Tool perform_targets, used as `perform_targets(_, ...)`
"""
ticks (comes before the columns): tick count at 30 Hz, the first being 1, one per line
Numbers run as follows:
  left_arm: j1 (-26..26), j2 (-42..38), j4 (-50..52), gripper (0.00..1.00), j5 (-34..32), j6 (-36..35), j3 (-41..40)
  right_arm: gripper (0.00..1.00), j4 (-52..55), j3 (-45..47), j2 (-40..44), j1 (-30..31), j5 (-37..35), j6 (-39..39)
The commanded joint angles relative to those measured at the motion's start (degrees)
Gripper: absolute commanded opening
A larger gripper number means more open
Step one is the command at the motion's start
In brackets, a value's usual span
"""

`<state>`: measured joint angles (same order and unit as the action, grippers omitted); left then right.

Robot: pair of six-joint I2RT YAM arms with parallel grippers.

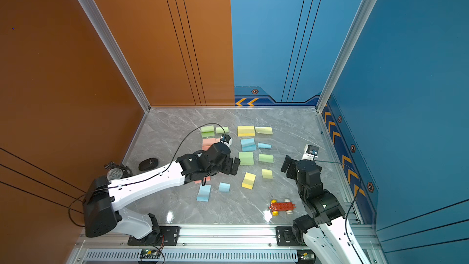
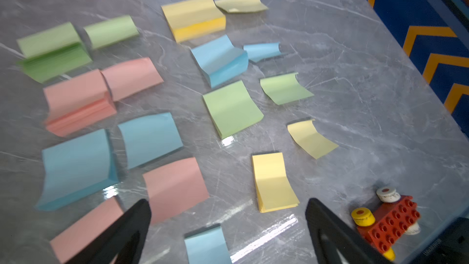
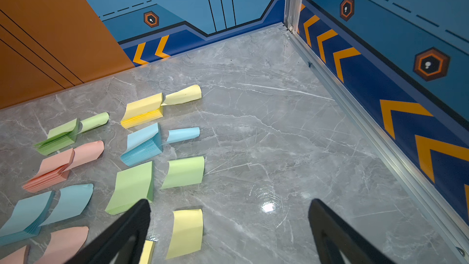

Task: Tear off pages from different memo pads
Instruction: Reset both arms

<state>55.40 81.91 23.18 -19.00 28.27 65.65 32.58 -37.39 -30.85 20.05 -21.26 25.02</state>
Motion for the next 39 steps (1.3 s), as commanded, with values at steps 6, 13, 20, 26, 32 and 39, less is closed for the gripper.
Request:
perform_targets(6, -12.9, -8.4, 2.8, 0.99, -18.8, -20.4, -5.0, 1.0, -6.9, 4.3, -3.4, 3.4, -3.3, 0.8)
perform_targets(13, -26.3, -15.0, -9.4, 0.98, -6.7, -26.6, -20.3, 1.0, -18.2, 9.3, -9.0, 7.7, -4.7, -0.6)
perform_targets(20, -33.4, -22.7, -40.3, 0.99, -6.5, -34.2, -40.6, 1.0, -22.9, 8.2, -16.5, 8.9, -4.0, -2.5)
perform_targets(26, -40.0, -15.3, -57.7, 0.99, -1.8, -34.2, -49.0, 1.0, -24.5, 5.5, -21.4, 8.8, -3.0, -3.6)
perform_targets(32, -45.6, -14.3, -65.6, 0.98, 6.7, -35.1, -52.5, 1.0, -25.1, 3.8, -25.7, 8.0, -2.7, -3.9)
perform_targets(39, -48.3, -1.4, -74.3, 0.99, 9.7, -34.2, -48.5, 1.0, -26.7, 1.6, -30.8, 5.4, -3.0, -4.9)
